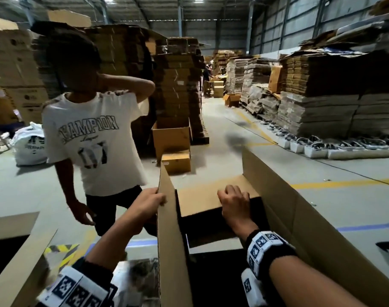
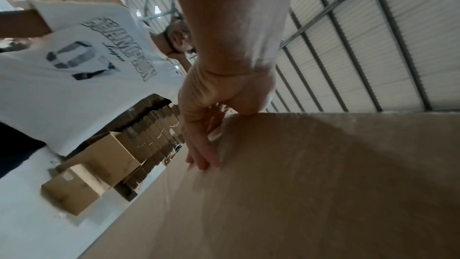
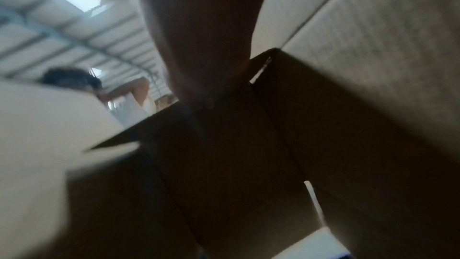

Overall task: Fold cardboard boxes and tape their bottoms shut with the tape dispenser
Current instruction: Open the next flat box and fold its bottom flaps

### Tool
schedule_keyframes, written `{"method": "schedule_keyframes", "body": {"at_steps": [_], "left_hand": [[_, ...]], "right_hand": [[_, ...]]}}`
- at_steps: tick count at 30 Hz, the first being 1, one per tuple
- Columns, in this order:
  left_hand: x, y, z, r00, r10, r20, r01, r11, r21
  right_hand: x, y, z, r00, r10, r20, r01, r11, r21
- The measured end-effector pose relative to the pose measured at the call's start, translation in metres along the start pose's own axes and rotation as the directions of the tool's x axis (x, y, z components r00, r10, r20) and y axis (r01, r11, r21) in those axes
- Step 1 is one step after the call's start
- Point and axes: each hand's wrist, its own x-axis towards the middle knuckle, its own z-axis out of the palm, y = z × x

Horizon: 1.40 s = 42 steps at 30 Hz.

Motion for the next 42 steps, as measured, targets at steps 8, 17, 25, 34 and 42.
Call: {"method": "schedule_keyframes", "body": {"at_steps": [8,17,25,34,42], "left_hand": [[-0.005,0.002,0.021,0.997,0.006,0.08,-0.008,1.0,0.022],[-0.041,-0.013,0.037,0.987,-0.015,0.157,0.037,0.989,-0.141],[-0.07,0.034,-0.003,0.979,-0.014,0.203,-0.001,0.997,0.072],[-0.094,0.04,-0.082,0.969,-0.076,0.234,0.025,0.976,0.214],[-0.096,-0.028,-0.062,0.996,0.09,-0.015,-0.086,0.98,0.181]], "right_hand": [[-0.042,0.005,0.031,0.916,0.028,0.4,-0.018,0.999,-0.028],[-0.03,-0.001,0.009,0.768,0.036,0.64,-0.011,0.999,-0.042],[0.0,-0.044,-0.065,0.71,-0.07,0.701,-0.085,0.979,0.184],[-0.014,-0.115,-0.235,0.569,-0.252,0.783,-0.027,0.946,0.324],[-0.121,-0.187,-0.241,0.317,-0.239,0.918,0.093,0.971,0.221]]}}
